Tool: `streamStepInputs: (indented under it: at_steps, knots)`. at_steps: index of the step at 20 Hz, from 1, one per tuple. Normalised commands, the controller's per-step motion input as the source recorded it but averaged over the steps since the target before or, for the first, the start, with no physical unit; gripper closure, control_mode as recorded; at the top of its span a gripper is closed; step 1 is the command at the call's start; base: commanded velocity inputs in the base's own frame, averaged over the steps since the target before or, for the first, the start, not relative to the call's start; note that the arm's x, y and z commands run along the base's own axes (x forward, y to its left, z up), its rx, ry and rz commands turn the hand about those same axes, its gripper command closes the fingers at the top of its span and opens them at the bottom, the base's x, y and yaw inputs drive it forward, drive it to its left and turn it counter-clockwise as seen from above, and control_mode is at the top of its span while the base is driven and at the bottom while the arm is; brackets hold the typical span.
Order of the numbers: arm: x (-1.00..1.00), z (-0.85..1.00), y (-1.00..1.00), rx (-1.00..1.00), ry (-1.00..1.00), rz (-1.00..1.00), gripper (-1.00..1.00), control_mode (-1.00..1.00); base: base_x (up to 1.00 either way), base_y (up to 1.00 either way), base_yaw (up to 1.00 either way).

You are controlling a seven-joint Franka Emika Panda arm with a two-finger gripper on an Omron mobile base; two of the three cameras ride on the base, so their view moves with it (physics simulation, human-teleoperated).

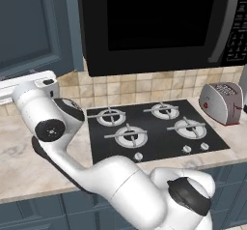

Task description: Close all open cabinet doors.

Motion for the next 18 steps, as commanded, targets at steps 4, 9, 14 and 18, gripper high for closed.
streamStepInputs:
  at_steps: [4, 9, 14, 18]
  knots:
    - [0.31, -0.19, 0.29, 0.00, 0.00, 0.00, -1.00, -1.00, 0.00, 0.00, 0.00]
    - [0.32, -0.20, 0.24, 0.00, 0.00, -0.01, -1.00, -1.00, 0.00, 0.00, 0.00]
    - [0.34, -0.10, 0.18, 0.00, 0.00, -0.04, -1.00, -1.00, 0.00, 0.00, 0.00]
    - [0.35, -0.03, 0.18, 0.00, 0.00, -0.06, -1.00, -1.00, 0.00, 0.00, 0.00]
